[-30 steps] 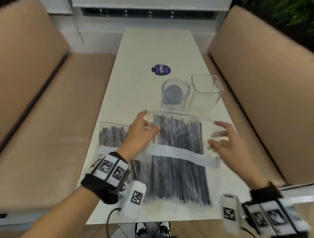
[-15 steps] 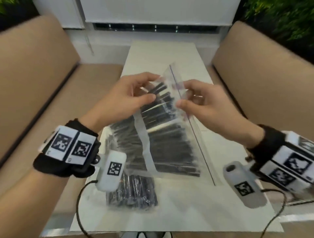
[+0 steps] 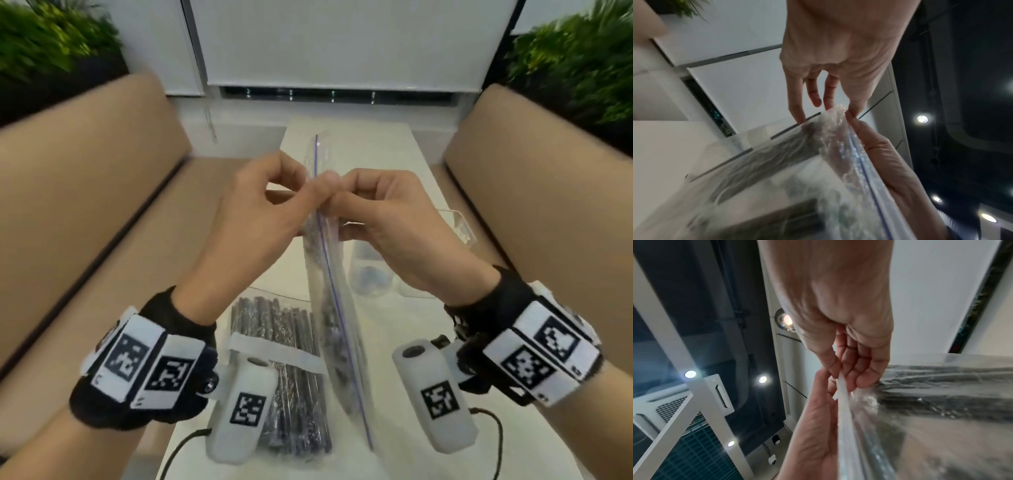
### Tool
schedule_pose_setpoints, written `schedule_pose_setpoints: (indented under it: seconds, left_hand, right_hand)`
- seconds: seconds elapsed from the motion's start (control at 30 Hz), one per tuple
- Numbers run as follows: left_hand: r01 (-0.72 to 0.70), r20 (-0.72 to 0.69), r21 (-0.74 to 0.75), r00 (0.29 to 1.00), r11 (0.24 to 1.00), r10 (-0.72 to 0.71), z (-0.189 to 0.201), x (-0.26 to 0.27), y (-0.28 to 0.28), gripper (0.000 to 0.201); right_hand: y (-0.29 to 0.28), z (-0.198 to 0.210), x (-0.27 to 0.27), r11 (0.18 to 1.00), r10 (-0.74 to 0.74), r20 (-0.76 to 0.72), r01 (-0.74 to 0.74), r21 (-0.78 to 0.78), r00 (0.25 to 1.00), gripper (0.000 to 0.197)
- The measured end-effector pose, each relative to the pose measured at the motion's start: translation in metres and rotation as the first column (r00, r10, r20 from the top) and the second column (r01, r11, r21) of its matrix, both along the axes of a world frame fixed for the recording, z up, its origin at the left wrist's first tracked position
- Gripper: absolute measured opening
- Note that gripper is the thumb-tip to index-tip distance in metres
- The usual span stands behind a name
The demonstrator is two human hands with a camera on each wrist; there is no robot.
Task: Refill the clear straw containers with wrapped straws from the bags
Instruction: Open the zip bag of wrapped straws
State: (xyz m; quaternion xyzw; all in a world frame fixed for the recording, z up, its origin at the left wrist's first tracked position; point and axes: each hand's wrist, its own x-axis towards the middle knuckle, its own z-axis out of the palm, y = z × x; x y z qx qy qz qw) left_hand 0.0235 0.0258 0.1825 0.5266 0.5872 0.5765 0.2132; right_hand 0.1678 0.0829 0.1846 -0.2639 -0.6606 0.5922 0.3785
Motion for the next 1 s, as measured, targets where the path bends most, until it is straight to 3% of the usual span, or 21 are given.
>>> schedule_pose_setpoints:
  seconds: [0.1, 0.2, 0.3, 0.43, 0.47, 0.53, 0.6, 0.63, 0.77, 0.87, 0.93, 1.0]
  left_hand:
    - [-0.063, -0.102, -0.022, 0.993, 0.998, 0.060, 0.006, -0.002, 0.002, 0.029]
    - [0.033, 0.010, -0.041, 0.999, 0.999, -0.033, 0.011, -0.004, 0.001, 0.013]
    - [0.100, 0.129, -0.093, 0.988, 0.991, -0.088, 0.012, -0.006, 0.003, 0.013]
    - [0.117, 0.150, -0.140, 0.984, 0.983, -0.096, 0.008, -0.010, 0.004, 0.016]
    - [0.086, 0.119, -0.143, 0.990, 0.986, -0.069, 0.006, -0.008, 0.004, 0.016]
    - [-0.043, -0.113, -0.121, 0.993, 0.992, 0.029, -0.002, -0.002, 0.005, 0.019]
    - [-0.155, -0.374, -0.049, 0.919, 0.987, 0.126, -0.010, -0.004, 0.006, 0.016]
    - [-0.191, -0.446, -0.010, 0.879, 0.981, 0.167, -0.012, -0.007, 0.005, 0.011]
    - [-0.173, -0.575, 0.043, 0.801, 0.984, 0.165, -0.018, -0.013, 0.000, 0.015]
    - [-0.115, -0.602, -0.053, 0.796, 0.992, 0.060, -0.024, -0.004, 0.003, 0.025]
    - [-0.071, -0.562, -0.154, 0.826, 0.985, -0.028, -0.024, 0.002, 0.008, 0.034]
    - [-0.036, -0.575, -0.205, 0.813, 0.978, -0.090, -0.026, -0.004, 0.008, 0.049]
  right_hand:
    - [0.001, 0.002, -0.006, 0.999, -0.014, 0.036, 0.012, 0.050, 0.999, 0.004]
    - [0.003, 0.001, -0.007, 1.000, -0.005, 0.062, 0.003, 0.029, 0.998, 0.011]
    - [0.004, -0.003, -0.008, 1.000, -0.003, 0.065, 0.004, -0.014, 0.998, 0.018]
    - [0.003, -0.007, -0.010, 0.992, -0.033, 0.088, 0.044, -0.122, 0.996, 0.024]
    - [0.000, -0.008, -0.013, 0.993, -0.084, 0.122, 0.094, -0.077, 0.989, 0.025]
    - [-0.003, -0.014, -0.020, 0.946, -0.291, 0.247, 0.240, 0.218, 0.924, 0.024]
    - [-0.004, -0.018, -0.022, 0.805, -0.487, 0.274, 0.304, 0.510, 0.829, 0.020]
    - [-0.002, -0.018, -0.020, 0.764, -0.529, 0.258, 0.321, 0.559, 0.808, 0.020]
    - [0.004, -0.016, -0.009, 0.801, -0.519, 0.270, 0.350, 0.486, 0.811, 0.019]
    - [0.001, -0.017, -0.018, 0.831, -0.482, 0.288, 0.329, 0.448, 0.827, 0.020]
    - [0.000, -0.022, -0.027, 0.874, -0.417, 0.399, 0.241, 0.421, 0.817, 0.023]
    - [0.003, -0.026, -0.023, 0.898, -0.374, 0.491, 0.175, 0.403, 0.787, 0.024]
